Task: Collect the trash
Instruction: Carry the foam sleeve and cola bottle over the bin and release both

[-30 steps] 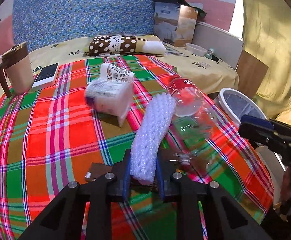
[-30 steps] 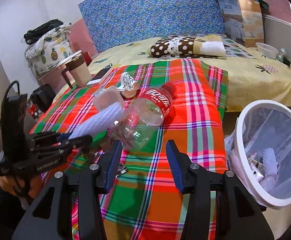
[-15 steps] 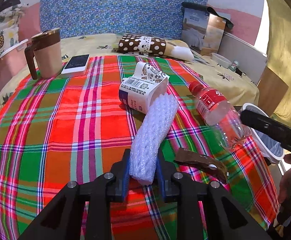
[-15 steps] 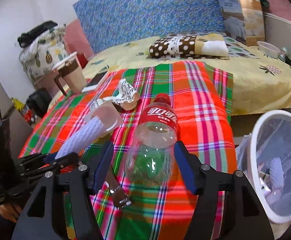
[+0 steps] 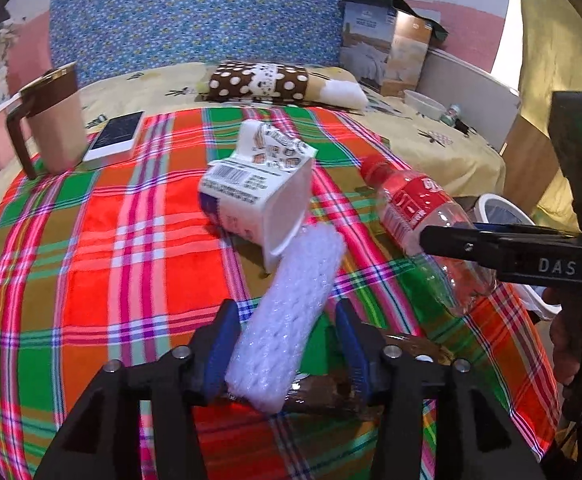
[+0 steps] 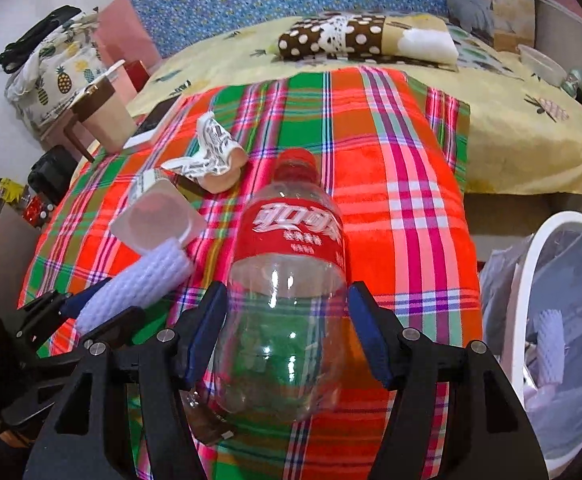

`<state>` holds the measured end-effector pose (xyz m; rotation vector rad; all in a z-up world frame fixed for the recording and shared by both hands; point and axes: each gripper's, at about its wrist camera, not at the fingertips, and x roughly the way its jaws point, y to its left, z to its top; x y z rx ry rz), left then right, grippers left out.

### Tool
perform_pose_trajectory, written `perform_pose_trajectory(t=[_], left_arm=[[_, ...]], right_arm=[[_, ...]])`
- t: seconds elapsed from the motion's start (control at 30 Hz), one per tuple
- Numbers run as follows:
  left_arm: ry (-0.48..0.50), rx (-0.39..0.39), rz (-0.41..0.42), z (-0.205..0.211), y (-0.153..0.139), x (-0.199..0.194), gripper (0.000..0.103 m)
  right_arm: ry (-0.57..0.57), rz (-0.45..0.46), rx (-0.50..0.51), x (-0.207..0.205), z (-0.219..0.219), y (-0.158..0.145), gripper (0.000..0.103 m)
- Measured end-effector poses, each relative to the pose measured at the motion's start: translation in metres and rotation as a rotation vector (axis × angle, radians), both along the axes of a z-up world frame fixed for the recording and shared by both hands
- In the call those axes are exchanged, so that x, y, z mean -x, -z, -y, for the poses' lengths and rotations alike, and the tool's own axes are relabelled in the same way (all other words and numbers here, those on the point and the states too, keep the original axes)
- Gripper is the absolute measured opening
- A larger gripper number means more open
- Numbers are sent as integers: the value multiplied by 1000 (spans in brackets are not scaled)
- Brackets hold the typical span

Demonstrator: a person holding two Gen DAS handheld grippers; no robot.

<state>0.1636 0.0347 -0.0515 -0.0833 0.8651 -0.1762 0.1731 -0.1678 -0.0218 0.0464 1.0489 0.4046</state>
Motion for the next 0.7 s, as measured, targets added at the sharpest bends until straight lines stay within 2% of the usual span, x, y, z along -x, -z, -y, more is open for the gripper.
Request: perform_pose_trajectory(t=[0.03, 0.13, 0.7], left_arm=[[5, -4, -7, 2, 1, -1, 30], [8, -1, -18, 4, 4, -2, 25], [-61, 21, 64, 23, -30, 33, 23]], right_arm=[[-2, 2, -6, 1, 1, 0, 63], [-2, 18, -24, 5, 4, -2, 63], [31, 158, -93, 52, 38, -28, 62]])
